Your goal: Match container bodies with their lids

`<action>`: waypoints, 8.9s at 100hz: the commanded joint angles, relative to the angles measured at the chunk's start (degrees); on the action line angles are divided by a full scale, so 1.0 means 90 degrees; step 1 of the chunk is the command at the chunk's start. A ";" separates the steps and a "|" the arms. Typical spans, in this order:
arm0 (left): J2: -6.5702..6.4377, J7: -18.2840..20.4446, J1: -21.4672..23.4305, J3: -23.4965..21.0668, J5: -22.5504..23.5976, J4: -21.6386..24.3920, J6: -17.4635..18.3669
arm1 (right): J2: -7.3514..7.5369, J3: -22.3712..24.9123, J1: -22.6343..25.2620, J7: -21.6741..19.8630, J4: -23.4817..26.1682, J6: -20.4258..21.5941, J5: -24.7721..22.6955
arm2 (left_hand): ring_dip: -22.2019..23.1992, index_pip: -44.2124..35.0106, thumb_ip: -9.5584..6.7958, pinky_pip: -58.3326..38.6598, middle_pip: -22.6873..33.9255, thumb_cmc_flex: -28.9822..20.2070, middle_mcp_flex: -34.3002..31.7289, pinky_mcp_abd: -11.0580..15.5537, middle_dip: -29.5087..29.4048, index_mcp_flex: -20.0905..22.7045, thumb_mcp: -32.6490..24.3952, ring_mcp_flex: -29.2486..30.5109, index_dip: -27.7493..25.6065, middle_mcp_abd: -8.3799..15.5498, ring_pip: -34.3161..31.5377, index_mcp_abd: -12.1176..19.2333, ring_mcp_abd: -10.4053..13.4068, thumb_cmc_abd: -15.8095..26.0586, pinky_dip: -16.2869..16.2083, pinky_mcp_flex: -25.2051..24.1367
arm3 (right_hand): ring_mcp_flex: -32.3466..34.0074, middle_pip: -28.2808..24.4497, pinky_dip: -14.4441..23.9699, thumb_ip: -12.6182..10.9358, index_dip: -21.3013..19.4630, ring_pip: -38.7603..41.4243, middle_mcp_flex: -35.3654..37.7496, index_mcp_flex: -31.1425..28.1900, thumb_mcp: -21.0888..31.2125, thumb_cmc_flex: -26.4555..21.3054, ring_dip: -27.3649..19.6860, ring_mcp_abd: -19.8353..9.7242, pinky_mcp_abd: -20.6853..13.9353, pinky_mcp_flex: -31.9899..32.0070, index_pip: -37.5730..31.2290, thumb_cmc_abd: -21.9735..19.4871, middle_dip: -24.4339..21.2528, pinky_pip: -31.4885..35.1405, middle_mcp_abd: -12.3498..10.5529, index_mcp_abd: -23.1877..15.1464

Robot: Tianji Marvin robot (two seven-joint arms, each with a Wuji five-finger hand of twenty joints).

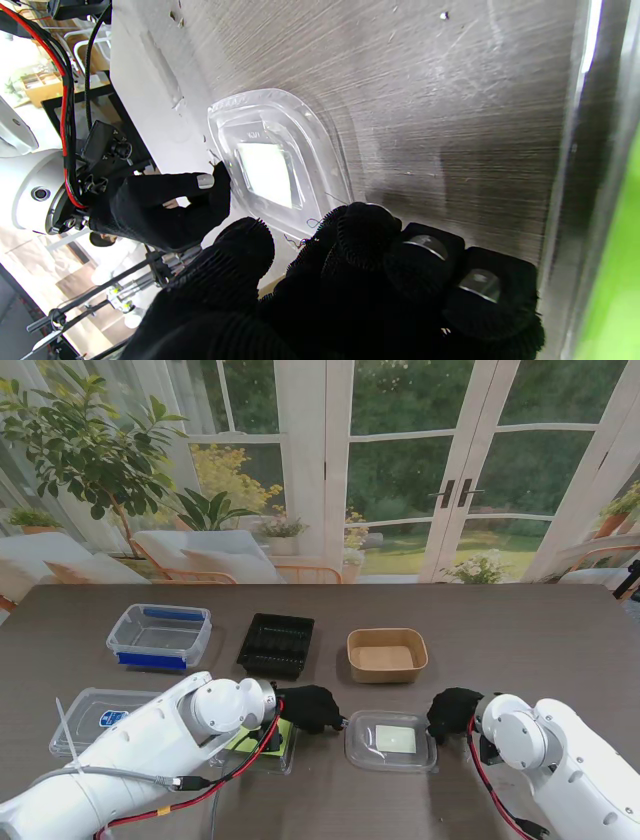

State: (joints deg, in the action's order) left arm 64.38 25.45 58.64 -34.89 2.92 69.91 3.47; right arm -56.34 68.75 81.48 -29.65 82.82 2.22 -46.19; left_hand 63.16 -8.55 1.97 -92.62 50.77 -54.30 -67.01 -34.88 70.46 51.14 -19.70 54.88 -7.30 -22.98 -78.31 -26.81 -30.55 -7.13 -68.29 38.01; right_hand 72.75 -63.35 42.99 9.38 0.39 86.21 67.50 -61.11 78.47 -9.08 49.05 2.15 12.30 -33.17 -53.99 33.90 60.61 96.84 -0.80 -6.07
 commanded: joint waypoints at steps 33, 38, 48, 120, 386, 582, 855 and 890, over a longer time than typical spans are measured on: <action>0.0082 0.0163 -0.0143 0.0102 -0.0044 -0.0105 -0.0027 | -0.0058 -0.0138 0.0026 0.0037 0.0013 -0.0004 0.0154 | -0.0062 -0.0035 0.0092 -0.0634 0.0066 -0.0005 -0.0255 0.0290 0.0026 0.0091 0.0245 0.0249 0.0003 -0.0007 -0.0323 -0.0443 -0.0350 0.0155 0.0270 0.0398 | -0.0133 0.0029 0.0232 -0.0034 0.0098 -0.0015 -0.0191 -0.0229 0.0104 0.0124 -0.0034 0.0037 -0.0081 -0.1167 0.0001 0.0034 0.0069 -0.0080 -0.0036 0.0046; 0.0067 0.0157 -0.0118 0.0078 -0.0003 -0.0067 -0.0055 | -0.0062 -0.0158 0.0026 0.0049 0.0022 -0.0016 0.0180 | -0.0007 -0.0024 0.0091 -0.0634 0.0066 0.0000 -0.0237 0.0291 0.0021 0.0080 0.0242 0.0202 0.0008 0.0088 -0.0248 -0.0435 -0.0771 0.0156 0.0271 0.0397 | -0.0137 0.0030 0.0235 -0.0031 0.0099 -0.0020 -0.0194 -0.0229 0.0103 0.0123 -0.0033 0.0045 -0.0078 -0.1165 0.0000 0.0035 0.0066 -0.0083 -0.0037 0.0047; 0.0019 0.0131 -0.0034 -0.0006 0.0128 0.0043 -0.0119 | -0.0068 -0.0195 0.0031 0.0064 0.0047 -0.0043 0.0238 | -0.0040 -0.0029 0.0091 -0.0606 0.0023 0.0002 -0.0227 0.0300 -0.0007 0.0077 0.0239 0.0247 0.0005 -0.0037 -0.0229 -0.0433 -0.0377 0.0151 0.0285 0.0370 | -0.0137 0.0033 0.0240 -0.0028 0.0102 -0.0022 -0.0198 -0.0222 0.0104 0.0122 -0.0029 0.0049 -0.0068 -0.1149 0.0005 0.0022 0.0060 -0.0094 -0.0034 0.0059; -0.0233 0.0190 0.0373 -0.0481 0.0739 0.0564 -0.0381 | -0.0102 -0.0517 -0.0109 0.0148 0.0049 -0.0264 0.0459 | -0.0108 -0.0007 0.0091 -0.0406 -0.0159 -0.0006 -0.0183 0.0297 -0.0132 0.0065 0.0277 0.0124 0.0015 -0.0022 -0.0025 -0.0428 -0.0463 0.0172 0.0336 0.0201 | -0.0203 0.0102 0.0271 -0.0256 0.0008 -0.0124 -0.0313 0.0247 -0.0349 0.0187 -0.0032 0.0049 -0.0068 -0.1113 0.0575 -0.0542 -0.0023 -0.0148 -0.0049 0.0013; -0.0081 0.0203 -0.0172 0.0033 0.0610 -0.0096 -0.0247 | -0.0102 -0.0135 0.0041 -0.0074 0.0453 -0.0811 0.0424 | -0.0185 0.0269 0.0090 -0.0481 -0.0066 -0.0158 -0.0172 0.0362 -0.0124 -0.0183 0.0665 0.0196 0.0140 0.0060 -0.0087 -0.0527 -0.0299 0.0328 0.0549 0.0317 | 0.0244 0.0303 0.0228 -0.0820 -0.1606 -0.0293 0.0271 0.2439 -0.0994 0.0428 -0.0146 0.0422 0.0172 -0.1427 0.1613 -0.1319 -0.0412 -0.0073 0.0066 0.0142; 0.0004 0.0388 -0.0539 0.0583 0.0531 -0.0279 -0.0639 | -0.0017 -0.0167 0.0119 -0.0571 0.0572 -0.0863 0.0630 | -0.0139 0.0328 0.0076 -0.0517 0.0055 -0.0423 -0.0016 0.0495 -0.0004 -0.0333 0.1130 0.0174 0.0162 0.0110 -0.0212 -0.0558 -0.0184 0.0514 0.0536 0.0252 | 0.0250 0.0576 0.0037 -0.0850 -0.1395 0.0221 0.1082 0.3030 -0.1031 0.0473 0.0141 0.0476 0.0370 -0.1973 0.2088 -0.1421 -0.0814 0.0150 0.0110 0.0966; 0.0019 -0.0502 -0.0010 -0.0345 0.0814 -0.0041 0.0621 | -0.0139 0.0812 0.0666 -0.0242 0.1405 -0.1210 0.1366 | -0.0152 0.0253 0.0097 -0.0200 -0.0099 -0.0156 -0.0158 0.0383 -0.0089 -0.0142 0.0625 0.0092 0.0134 0.0076 0.0040 -0.0458 -0.0309 0.0289 0.0462 0.0004 | 0.0237 0.0541 0.0106 -0.0836 -0.1304 0.0117 0.0994 0.2810 -0.0916 0.0377 0.0052 0.0694 0.0540 -0.1789 0.2285 -0.1382 -0.0840 0.0142 0.0286 0.0895; 0.0072 -0.0573 -0.0141 -0.0276 0.0784 -0.0185 0.0772 | -0.0147 0.0853 0.0595 -0.0220 0.1461 -0.1275 0.1303 | -0.0153 0.0254 0.0101 -0.0201 -0.0102 -0.0117 -0.0155 0.0383 -0.0087 -0.0146 0.0560 0.0092 0.0135 0.0074 0.0040 -0.0438 -0.0309 0.0274 0.0465 0.0003 | 0.0237 0.0538 0.0105 -0.0838 -0.1299 0.0119 0.0999 0.2797 -0.0914 0.0369 0.0054 0.0721 0.0541 -0.1792 0.2298 -0.1380 -0.0840 0.0144 0.0296 0.0897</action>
State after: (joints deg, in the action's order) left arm 64.30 19.38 57.80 -37.41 10.27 68.11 9.99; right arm -57.32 76.51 86.94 -30.88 95.17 -9.13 -34.31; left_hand 61.86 -9.02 1.65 -93.79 49.80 -56.10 -67.09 -35.09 69.25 49.62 -13.51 54.80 -7.10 -23.06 -77.41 -29.12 -30.30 -5.10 -64.10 38.47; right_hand 72.85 -56.64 44.21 3.60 -13.10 86.23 76.09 -36.05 69.03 -6.95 49.73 7.90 16.58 -33.17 -36.09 22.60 52.28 95.69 0.31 9.08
